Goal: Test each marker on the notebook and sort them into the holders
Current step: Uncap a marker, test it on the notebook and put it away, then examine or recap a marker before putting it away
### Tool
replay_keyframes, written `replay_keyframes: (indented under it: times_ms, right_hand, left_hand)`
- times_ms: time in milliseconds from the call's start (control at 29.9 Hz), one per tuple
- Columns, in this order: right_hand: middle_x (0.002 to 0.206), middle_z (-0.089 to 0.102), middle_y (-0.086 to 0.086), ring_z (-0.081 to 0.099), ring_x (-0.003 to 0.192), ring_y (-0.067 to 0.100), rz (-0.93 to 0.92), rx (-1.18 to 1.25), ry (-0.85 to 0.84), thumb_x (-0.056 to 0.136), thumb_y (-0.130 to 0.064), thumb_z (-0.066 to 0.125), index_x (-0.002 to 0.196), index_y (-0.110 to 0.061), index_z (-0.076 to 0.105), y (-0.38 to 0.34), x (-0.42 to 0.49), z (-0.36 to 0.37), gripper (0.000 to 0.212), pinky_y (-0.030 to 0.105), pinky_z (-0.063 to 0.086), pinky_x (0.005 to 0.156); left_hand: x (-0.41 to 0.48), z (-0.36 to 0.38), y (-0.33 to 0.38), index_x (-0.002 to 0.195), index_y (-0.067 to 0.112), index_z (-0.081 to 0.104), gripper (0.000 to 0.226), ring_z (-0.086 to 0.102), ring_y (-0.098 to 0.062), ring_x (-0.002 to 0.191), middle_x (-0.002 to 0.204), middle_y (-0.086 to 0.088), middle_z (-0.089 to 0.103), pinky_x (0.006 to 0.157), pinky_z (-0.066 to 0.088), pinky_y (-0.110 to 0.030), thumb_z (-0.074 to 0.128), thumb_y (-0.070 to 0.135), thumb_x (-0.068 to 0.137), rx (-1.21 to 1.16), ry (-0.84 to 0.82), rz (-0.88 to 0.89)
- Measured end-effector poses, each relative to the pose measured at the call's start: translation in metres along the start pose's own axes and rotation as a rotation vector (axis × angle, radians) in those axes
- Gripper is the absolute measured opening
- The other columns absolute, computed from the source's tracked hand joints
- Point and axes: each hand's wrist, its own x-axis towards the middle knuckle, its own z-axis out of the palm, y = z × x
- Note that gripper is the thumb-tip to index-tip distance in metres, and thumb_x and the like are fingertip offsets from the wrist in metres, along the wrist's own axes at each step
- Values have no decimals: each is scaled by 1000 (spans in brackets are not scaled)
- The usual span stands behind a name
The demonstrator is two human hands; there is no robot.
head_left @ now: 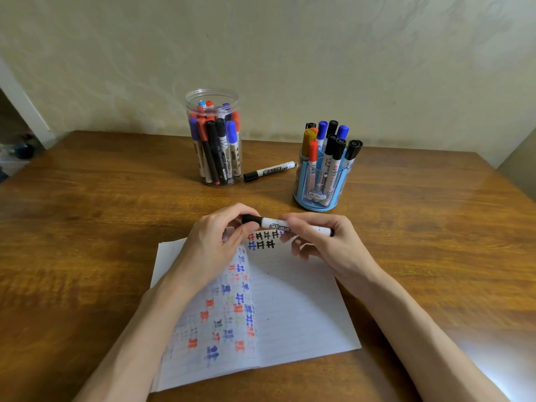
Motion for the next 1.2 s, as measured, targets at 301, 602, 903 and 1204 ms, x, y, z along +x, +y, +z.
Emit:
replay_keyframes:
  times_ms: [301,602,903,1204]
  right_hand:
    - [86,79,-1,63,66,4,-188,-248,36,93,-30,78,105,-13,82,12,1,1,21,20,50,58]
    - [83,76,-5,62,67,3,-229,-223,13,93,-33,74,94,-15,78,12,1,6,19,18,47,59]
    - [93,79,-6,74,88,8,-203,-264,-10,95,-33,74,98,-19,79,11,2,4,14,21,54,68]
    - [116,75,-23,69,110,8,-250,-530,-358,95,-39,75,114,-37,78,-11,-1,41,19,31,55,95]
  left_hand:
    - [-1,-1,1,102,42,63,18,66,-2,94,93,33,62,74,57,-29,66,25,96,84,22,11]
    - [-1,2,0,101,26,73,19,67,-7,87,88,12,72,67,56,-32,67,9,95,15,77,-4]
    - [1,-9,8,100,33,66,15,65,3,97,91,22,68,78,57,-24,67,18,97,35,-39,-21]
    - [-30,-60,47,102,21,68,10,65,-9,101,99,16,68,79,51,-15,68,28,95,-222,75,50]
